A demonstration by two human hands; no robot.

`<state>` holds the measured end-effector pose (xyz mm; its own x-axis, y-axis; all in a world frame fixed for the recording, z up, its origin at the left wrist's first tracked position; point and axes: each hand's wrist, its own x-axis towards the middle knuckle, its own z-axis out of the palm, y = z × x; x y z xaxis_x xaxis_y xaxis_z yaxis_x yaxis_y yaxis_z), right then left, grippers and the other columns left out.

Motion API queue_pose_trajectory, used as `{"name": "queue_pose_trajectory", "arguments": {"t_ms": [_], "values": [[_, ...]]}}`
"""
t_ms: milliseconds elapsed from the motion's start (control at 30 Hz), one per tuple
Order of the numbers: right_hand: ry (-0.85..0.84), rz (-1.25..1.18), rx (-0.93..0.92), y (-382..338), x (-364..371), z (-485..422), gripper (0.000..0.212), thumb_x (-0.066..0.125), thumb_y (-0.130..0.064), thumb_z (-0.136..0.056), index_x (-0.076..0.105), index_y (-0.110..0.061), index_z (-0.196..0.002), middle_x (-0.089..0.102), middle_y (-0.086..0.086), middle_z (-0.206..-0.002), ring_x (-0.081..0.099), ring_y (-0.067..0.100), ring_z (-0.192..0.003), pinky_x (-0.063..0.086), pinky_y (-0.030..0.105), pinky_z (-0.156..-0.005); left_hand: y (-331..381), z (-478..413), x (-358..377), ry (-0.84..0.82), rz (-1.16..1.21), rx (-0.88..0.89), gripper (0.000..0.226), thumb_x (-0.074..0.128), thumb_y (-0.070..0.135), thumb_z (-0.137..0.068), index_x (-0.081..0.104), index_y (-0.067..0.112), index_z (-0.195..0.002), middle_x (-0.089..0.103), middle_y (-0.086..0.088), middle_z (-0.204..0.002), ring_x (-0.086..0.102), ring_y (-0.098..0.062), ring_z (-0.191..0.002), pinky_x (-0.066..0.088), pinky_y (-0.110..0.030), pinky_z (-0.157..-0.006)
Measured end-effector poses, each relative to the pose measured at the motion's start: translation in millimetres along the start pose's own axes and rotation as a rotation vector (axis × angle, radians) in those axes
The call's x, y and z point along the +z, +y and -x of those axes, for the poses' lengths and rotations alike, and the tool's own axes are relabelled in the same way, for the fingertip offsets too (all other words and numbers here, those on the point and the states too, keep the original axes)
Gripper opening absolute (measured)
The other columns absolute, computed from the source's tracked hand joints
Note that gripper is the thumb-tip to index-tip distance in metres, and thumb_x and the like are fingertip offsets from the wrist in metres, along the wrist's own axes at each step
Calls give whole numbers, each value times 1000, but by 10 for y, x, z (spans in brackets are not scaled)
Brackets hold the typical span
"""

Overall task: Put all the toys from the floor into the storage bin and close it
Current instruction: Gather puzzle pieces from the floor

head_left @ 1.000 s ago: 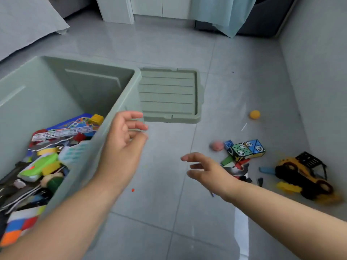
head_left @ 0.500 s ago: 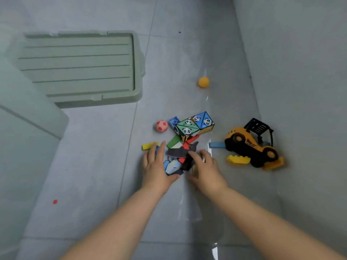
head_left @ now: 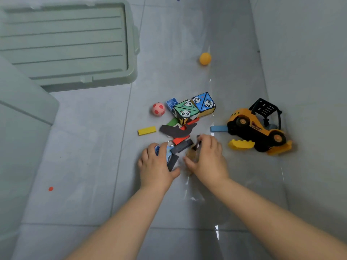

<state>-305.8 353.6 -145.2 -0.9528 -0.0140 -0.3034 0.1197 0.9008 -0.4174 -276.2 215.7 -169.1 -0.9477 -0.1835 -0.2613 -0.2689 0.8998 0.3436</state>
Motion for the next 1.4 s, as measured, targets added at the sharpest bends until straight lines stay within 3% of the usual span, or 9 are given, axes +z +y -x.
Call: {"name": "queue_pose_trajectory", "arguments": {"t_ms": [267, 467, 600, 767, 900, 1000, 1133, 1233, 1400], "values": [[-82, -100, 215, 151, -25, 95, 82, 69, -15, -78, 18, -13, -143, 29, 13, -141, 39, 30, -126, 39, 36, -99, -94, 89, 4, -1, 219, 43, 48, 69, 22, -76, 57, 20, -122, 51, -2, -123, 42, -27, -108, 33, -26, -90], [-114, -303, 287, 277, -43, 147, 19, 61, -18, -83, 52, -11, -98, 54, 10, -107, 59, 29, -89, 49, 30, -63, -63, 84, -69, -20, 402, -6, 53, 68, 13, -75, 55, 22, -125, 54, -6, -113, 50, -28, -101, 41, -29, -86], [-204, -722, 293, 156, -58, 319, 26, 47, -32, -95, 56, -13, -78, 60, 5, -76, 55, 17, -68, 40, 24, -61, -62, 94, -94, -63, 494, -20, 57, 67, 7, -76, 53, 23, -128, 54, -6, -111, 50, -26, -104, 43, -30, -88], [-340, -1049, 366, -8, 172, 447, 21, 47, -30, -96, 64, -19, -91, 69, 4, -92, 63, 20, -92, 46, 31, -88, 40, 185, -168, -79, 673, 3, 50, 66, -1, -75, 59, 22, -119, 51, 0, -103, 53, -17, -95, 42, -20, -82], [-362, -1240, 403, -118, 180, 440, 25, 46, -24, -97, 61, -8, -109, 68, 10, -98, 63, 21, -85, 50, 31, -78, 71, 267, -188, -180, 940, -112, 37, 64, -6, -76, 60, 29, -88, 57, 0, -90, 56, -9, -69, 47, -15, -56], [-351, -1336, 431, -180, 168, 420, 24, 48, -24, -96, 54, -5, -108, 67, 13, -93, 64, 26, -77, 52, 35, -72, 89, 284, -229, -332, 1329, -327, 44, 60, -6, -84, 57, 26, -115, 63, -5, -93, 60, -15, -71, 50, -25, -50], [-193, -1264, 375, -278, 134, 385, 29, 51, -24, -94, 41, -23, -122, 63, 2, -109, 62, 21, -96, 51, 26, -70, 144, 200, -332, -468, 1747, -433, 35, 43, 11, -94, 50, 26, -125, 68, -12, -106, 66, -25, -84, 53, -32, -61], [-87, -989, 126, -359, 90, 373, 22, 50, -21, -94, 52, -25, -116, 58, 0, -110, 57, 16, -105, 50, 23, -83, 148, 169, -375, -481, 1782, -440, 51, 66, 36, -82, 50, 24, -129, 66, -13, -117, 67, -27, -99, 55, -34, -67], [-125, -733, 11, -445, 89, 309, 31, 44, -27, -96, 53, -24, -125, 39, 1, -116, 43, 12, -112, 33, 21, -98, 75, 209, -344, -268, 1798, -456, 40, 67, 19, -75, 54, 17, -113, 68, -10, -100, 68, -19, -80, 56, -29, -62]]}}
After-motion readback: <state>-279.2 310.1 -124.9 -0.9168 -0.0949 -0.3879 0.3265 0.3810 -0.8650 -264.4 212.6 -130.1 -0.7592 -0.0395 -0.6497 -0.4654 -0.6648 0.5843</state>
